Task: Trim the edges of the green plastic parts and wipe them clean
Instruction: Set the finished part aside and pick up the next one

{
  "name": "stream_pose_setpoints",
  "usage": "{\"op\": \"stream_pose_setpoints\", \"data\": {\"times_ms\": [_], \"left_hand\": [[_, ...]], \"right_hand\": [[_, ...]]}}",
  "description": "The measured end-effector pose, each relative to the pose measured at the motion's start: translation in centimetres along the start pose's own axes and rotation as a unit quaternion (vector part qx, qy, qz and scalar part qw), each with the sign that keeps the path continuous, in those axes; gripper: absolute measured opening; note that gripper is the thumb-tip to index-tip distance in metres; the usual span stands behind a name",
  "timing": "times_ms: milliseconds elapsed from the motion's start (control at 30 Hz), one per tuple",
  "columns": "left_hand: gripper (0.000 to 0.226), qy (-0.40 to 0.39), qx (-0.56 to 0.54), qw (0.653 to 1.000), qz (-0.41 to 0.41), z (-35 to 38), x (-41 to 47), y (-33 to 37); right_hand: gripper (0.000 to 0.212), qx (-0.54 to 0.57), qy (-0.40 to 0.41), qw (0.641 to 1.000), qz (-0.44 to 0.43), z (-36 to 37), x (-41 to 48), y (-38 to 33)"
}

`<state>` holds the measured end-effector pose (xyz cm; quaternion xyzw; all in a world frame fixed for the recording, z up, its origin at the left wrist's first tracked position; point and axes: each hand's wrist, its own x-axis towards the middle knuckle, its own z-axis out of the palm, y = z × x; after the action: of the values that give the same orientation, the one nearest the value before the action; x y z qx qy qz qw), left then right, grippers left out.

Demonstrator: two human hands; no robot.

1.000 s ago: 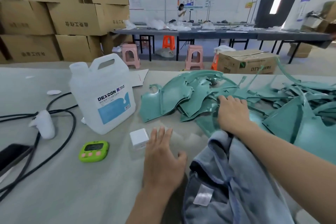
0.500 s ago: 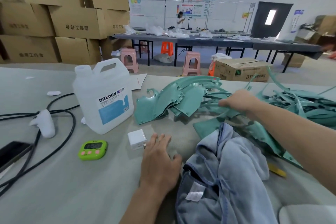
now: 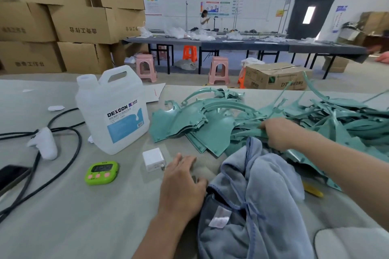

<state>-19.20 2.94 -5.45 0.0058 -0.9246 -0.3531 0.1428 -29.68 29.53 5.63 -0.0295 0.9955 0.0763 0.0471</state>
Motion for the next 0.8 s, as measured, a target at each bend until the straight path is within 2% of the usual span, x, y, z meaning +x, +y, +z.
{"op": "stream_pose_setpoints", "data": {"times_ms": [167,267,333,400,433,500,533,567,633,667,733,800], "left_hand": [[0.056,0.021,-0.003,1.0,0.003,0.1,-0.2,-0.1],[0.057,0.014,0.007,1.0,0.012,0.3,-0.2,0.0],[0.057,0.014,0.011,1.0,0.019,0.3,-0.1,0.2],[0.05,0.032,0.007,0.999,0.038,0.1,0.0,0.6],[0.043,0.046,-0.017,0.998,0.048,-0.1,-0.1,0.9],[0.031,0.052,-0.157,0.986,0.012,-0.9,-0.4,1.8],[0.035,0.032,-0.267,0.963,-0.032,-1.3,-0.7,2.3],[0.043,0.0,-0.378,0.922,-0.081,-1.6,-0.8,2.6],[0.062,-0.112,-0.544,0.819,-0.148,-2.2,-0.9,2.7],[0.066,-0.168,-0.589,0.776,-0.152,-2.5,-1.0,2.5],[0.053,-0.25,-0.624,0.728,-0.131,-3.1,-1.5,2.4],[0.038,-0.293,-0.619,0.72,-0.116,-3.5,-2.0,2.2]], "right_hand": [[0.045,0.041,0.207,0.977,0.035,1.1,-0.1,1.0],[0.037,0.144,0.31,0.935,0.097,-0.6,-0.5,2.0],[0.033,0.268,0.358,0.886,0.123,-2.7,-1.1,2.6],[0.03,0.376,0.389,0.836,0.092,-5.1,-2.2,2.2],[0.031,0.392,0.386,0.834,0.049,-5.9,-3.0,1.3],[0.042,0.355,0.342,0.868,-0.063,-6.1,-5.8,-1.7],[0.046,0.323,0.32,0.882,-0.122,-5.3,-7.1,-3.3],[0.048,0.28,0.311,0.892,-0.174,-4.2,-8.2,-4.7],[0.042,0.16,0.326,0.893,-0.264,-1.3,-9.9,-7.4],[0.036,0.114,0.34,0.882,-0.306,0.4,-10.4,-8.3],[0.034,0.085,0.357,0.86,-0.354,3.1,-11.2,-9.8],[0.045,0.097,0.35,0.862,-0.353,4.7,-11.9,-10.7]]}}
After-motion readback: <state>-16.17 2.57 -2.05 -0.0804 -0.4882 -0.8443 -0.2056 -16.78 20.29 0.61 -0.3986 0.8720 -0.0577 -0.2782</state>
